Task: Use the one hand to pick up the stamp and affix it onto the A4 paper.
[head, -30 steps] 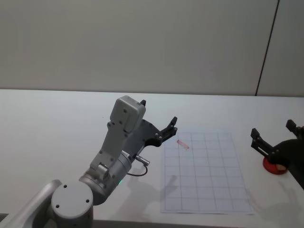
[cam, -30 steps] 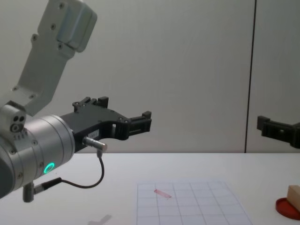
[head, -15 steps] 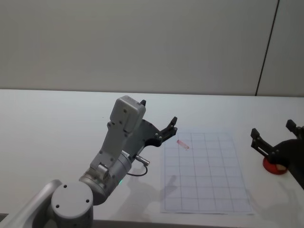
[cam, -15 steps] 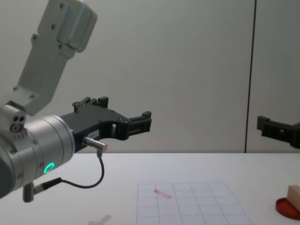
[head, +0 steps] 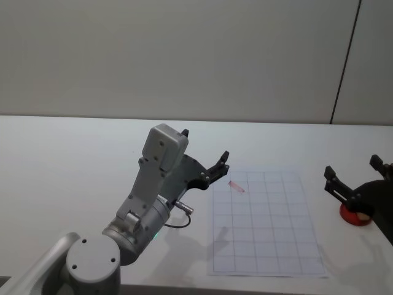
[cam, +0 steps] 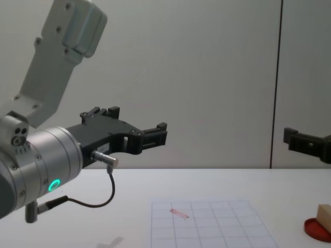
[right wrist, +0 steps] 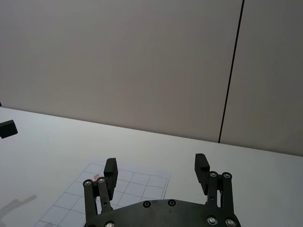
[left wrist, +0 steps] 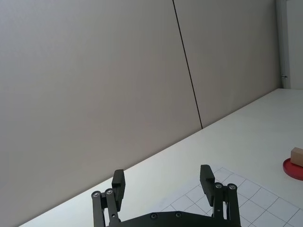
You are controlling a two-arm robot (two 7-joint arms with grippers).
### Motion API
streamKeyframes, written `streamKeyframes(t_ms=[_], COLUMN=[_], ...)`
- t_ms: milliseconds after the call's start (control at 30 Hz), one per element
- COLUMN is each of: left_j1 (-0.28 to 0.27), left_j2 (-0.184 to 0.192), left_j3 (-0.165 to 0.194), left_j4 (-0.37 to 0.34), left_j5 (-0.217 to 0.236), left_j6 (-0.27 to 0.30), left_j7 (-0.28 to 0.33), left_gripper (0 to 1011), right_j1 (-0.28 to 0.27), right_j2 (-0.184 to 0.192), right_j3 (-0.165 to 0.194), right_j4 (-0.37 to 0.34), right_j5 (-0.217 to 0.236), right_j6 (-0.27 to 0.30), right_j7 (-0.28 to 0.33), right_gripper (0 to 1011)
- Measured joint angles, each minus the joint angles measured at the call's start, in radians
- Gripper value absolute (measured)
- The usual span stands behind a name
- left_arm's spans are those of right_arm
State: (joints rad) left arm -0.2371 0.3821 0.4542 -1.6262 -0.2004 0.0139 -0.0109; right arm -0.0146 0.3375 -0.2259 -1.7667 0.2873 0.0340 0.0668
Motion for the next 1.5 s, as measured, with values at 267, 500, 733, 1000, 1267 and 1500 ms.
streamKeyframes(t_ms=[267,500,733,1000,1267,1500], left_j1=[0.0,0.0,0.0,0.0,0.0,0.0], left_j2=[0.0,0.0,0.0,0.0,0.0,0.0], left_j3=[0.0,0.0,0.0,0.0,0.0,0.0], left_j4=[0.0,0.0,0.0,0.0,0.0,0.0], left_j5=[0.0,0.0,0.0,0.0,0.0,0.0], left_j6=[0.0,0.0,0.0,0.0,0.0,0.0], left_j7=[0.0,0.0,0.0,0.0,0.0,0.0], left_gripper=[1002,1002,1002,1002,1002,1002], right_j1=[0.0,0.0,0.0,0.01,0.041,0.077], right_j2=[0.0,0.001,0.007,0.013,0.015,0.01], right_j3=[0.0,0.001,0.009,0.022,0.037,0.045], right_j4=[0.0,0.001,0.004,0.014,0.037,0.065], right_j5=[0.0,0.001,0.012,0.034,0.051,0.051], right_j6=[0.0,0.003,0.042,0.122,0.245,0.328], right_j7=[0.0,0.001,0.0,-0.009,-0.026,-0.045], right_gripper=[1001,1001,1001,1001,1001,1001])
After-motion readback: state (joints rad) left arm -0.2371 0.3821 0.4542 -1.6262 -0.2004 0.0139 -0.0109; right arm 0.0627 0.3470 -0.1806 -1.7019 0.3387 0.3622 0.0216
